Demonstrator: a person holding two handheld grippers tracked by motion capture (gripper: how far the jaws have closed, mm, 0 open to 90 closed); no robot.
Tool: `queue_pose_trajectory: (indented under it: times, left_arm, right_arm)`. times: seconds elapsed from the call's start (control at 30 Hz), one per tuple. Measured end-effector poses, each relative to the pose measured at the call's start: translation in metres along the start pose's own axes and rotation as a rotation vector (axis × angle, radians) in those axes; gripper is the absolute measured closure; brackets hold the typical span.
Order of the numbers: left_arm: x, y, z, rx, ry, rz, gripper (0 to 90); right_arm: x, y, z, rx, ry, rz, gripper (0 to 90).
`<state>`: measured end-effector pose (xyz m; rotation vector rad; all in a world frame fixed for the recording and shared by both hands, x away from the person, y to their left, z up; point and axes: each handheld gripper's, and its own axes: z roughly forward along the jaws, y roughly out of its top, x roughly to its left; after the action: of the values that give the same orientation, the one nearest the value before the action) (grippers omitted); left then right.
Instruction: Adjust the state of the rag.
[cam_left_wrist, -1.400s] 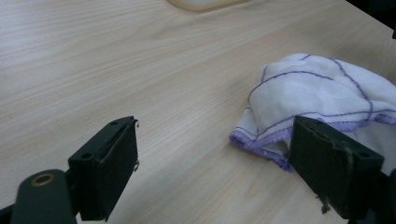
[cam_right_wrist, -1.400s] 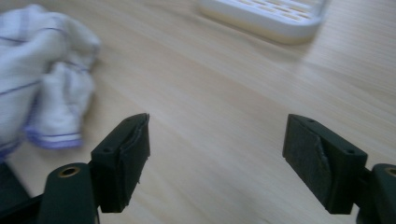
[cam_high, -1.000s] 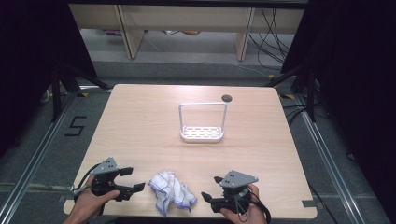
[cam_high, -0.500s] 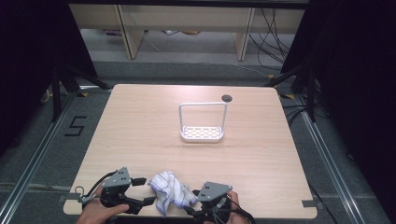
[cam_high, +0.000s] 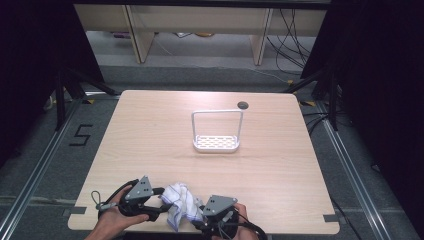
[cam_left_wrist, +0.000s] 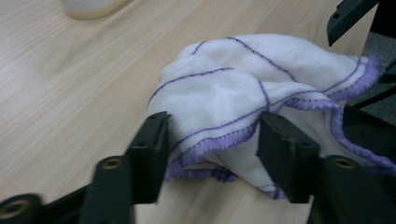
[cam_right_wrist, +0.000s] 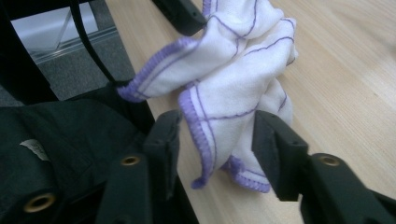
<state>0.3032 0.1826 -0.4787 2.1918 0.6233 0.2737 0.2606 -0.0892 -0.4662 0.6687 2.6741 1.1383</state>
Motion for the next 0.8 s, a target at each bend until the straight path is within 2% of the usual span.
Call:
queue_pose_trajectory:
  times: [0.03, 0.07, 0.13, 0.2, 0.23, 0.33, 0.37, 0.4, 0.43, 0.47, 0.53, 0.57, 0.6, 0.63, 0.67, 0.7, 0.8]
  left_arm:
    - [0.002, 0.0, 0.001, -0.005, 0.007, 0.012, 61.4]
    - [0.006, 0.001, 0.001, -0.007, 0.006, 0.035, 67.2]
    - [0.006, 0.001, 0.0, -0.037, 0.022, 0.011, 77.7]
    - [0.008, 0.002, -0.001, -0.042, 0.014, 0.026, 82.8]
    - [0.009, 0.002, -0.003, -0.057, 0.011, 0.002, 84.5]
    - [0.01, 0.006, -0.012, -0.076, 0.002, -0.001, 85.6]
    - [0.009, 0.008, -0.019, -0.094, -0.007, -0.008, 85.8]
    - [0.01, 0.01, -0.023, -0.094, -0.01, 0.002, 85.9]
    - [0.009, 0.012, -0.027, -0.102, -0.007, -0.003, 86.1]
    - [0.01, 0.013, -0.03, -0.111, -0.015, 0.001, 86.2]
    - [0.011, 0.014, -0.033, -0.115, -0.017, 0.013, 86.3]
    - [0.011, 0.017, -0.041, -0.148, -0.029, -0.019, 86.4]
    - [0.011, 0.017, -0.041, -0.148, -0.029, -0.019, 86.4]
    - [0.014, 0.019, -0.049, -0.169, -0.039, -0.041, 86.4]
    - [0.014, 0.019, -0.049, -0.169, -0.039, -0.041, 86.4]
    - [0.017, 0.021, -0.058, -0.18, -0.052, -0.054, 86.4]
    - [0.021, 0.022, -0.066, -0.185, -0.061, -0.085, 86.4]
  right_arm:
    - [-0.003, -0.001, 0.002, -0.003, -0.004, -0.011, 63.9]
    - [-0.004, -0.001, 0.002, -0.001, -0.012, -0.002, 67.5]
    - [-0.006, -0.001, 0.002, -0.004, 0.008, -0.026, 78.6]
    - [-0.007, -0.001, 0.001, -0.009, 0.005, -0.031, 82.1]
    - [-0.011, 0.0, -0.004, -0.025, -0.005, -0.04, 85.8]
    - [-0.013, 0.001, -0.011, -0.042, -0.021, -0.035, 86.7]
    - [-0.017, 0.004, -0.02, -0.074, -0.023, -0.036, 87.0]
    - [-0.02, 0.005, -0.026, -0.086, -0.028, -0.033, 87.1]
    - [-0.022, 0.006, -0.031, -0.103, -0.035, -0.006, 87.1]
    - [-0.025, 0.007, -0.037, -0.118, -0.035, -0.002, 87.1]
    - [-0.028, 0.008, -0.042, -0.139, -0.041, -0.006, 87.1]
    - [-0.033, 0.009, -0.054, -0.159, -0.055, 0.0, 87.2]
    - [-0.033, 0.009, -0.054, -0.159, -0.055, 0.0, 87.2]
    - [-0.037, 0.011, -0.065, -0.184, -0.065, 0.009, 87.2]
    - [-0.037, 0.011, -0.065, -0.184, -0.065, 0.009, 87.2]
    - [-0.042, 0.013, -0.078, -0.201, -0.082, 0.026, 87.2]
    - [-0.054, 0.016, -0.096, -0.238, -0.086, 0.041, 87.2]
